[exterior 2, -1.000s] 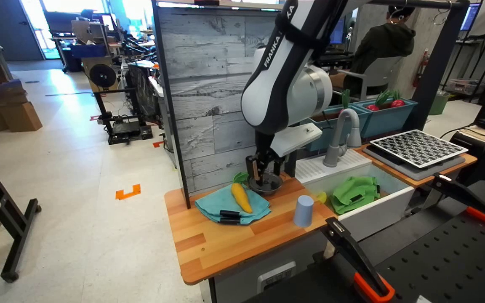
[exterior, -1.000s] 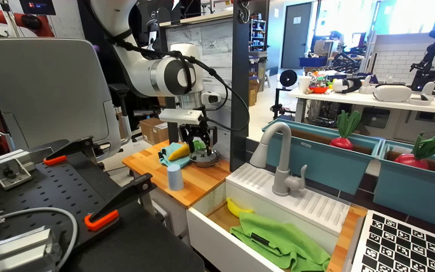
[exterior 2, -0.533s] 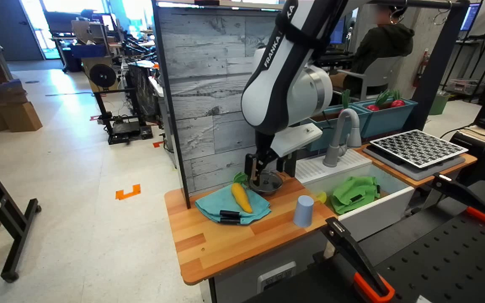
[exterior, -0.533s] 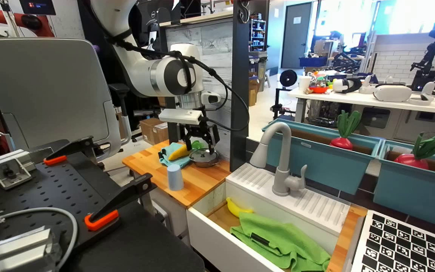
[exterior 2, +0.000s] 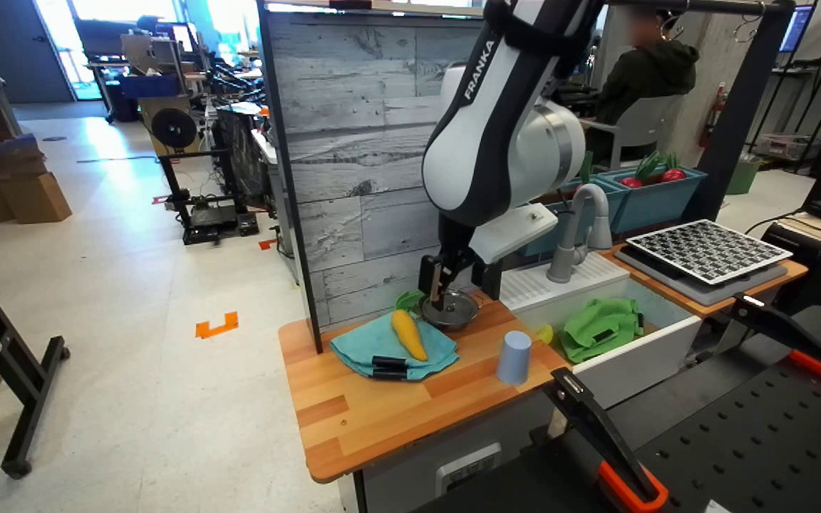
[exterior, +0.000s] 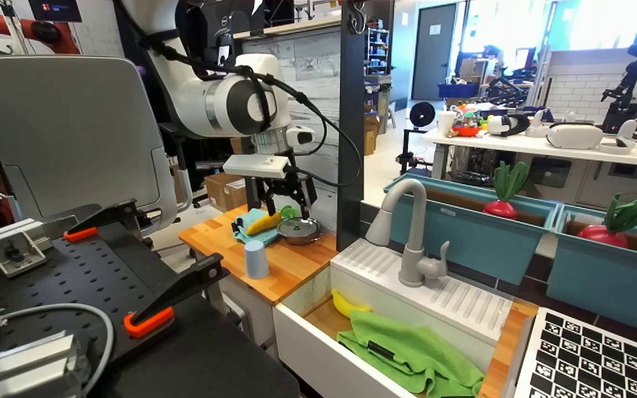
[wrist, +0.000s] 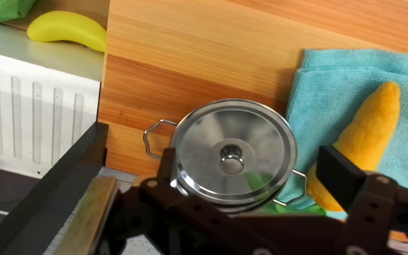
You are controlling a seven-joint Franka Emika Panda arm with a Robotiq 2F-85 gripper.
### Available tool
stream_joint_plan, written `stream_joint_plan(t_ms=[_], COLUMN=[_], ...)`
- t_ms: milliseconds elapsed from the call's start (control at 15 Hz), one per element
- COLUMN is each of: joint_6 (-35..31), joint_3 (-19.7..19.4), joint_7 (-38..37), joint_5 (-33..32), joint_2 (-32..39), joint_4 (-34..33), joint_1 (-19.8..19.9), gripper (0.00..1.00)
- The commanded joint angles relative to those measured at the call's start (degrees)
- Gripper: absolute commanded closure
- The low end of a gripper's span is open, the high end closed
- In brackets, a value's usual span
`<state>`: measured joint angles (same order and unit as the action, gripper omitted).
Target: Cover the pot with the silver lid
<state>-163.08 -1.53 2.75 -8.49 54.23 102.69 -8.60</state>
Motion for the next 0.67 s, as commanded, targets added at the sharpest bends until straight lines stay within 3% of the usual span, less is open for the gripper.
stream_joint_plan(t_ms=[0, 133, 200, 600], joint_6=[-9.1, -13.6, -9.6, -12.1], joint_3=[-1.8, -2.1, -0.9, -1.0], joint_7=[-0.5, 0.1, 0.2, 0.4], joint_5=[-2.0, -2.1, -0.5, -0.7], joint_2=[-7.7, -10.3, -5.6, -8.9], joint_4=[11.6, 16.0, 9.3, 14.2], joint_1=[-1.7, -2.1, -0.8, -1.1], gripper=[0.0, 0.0, 0.0, 0.0])
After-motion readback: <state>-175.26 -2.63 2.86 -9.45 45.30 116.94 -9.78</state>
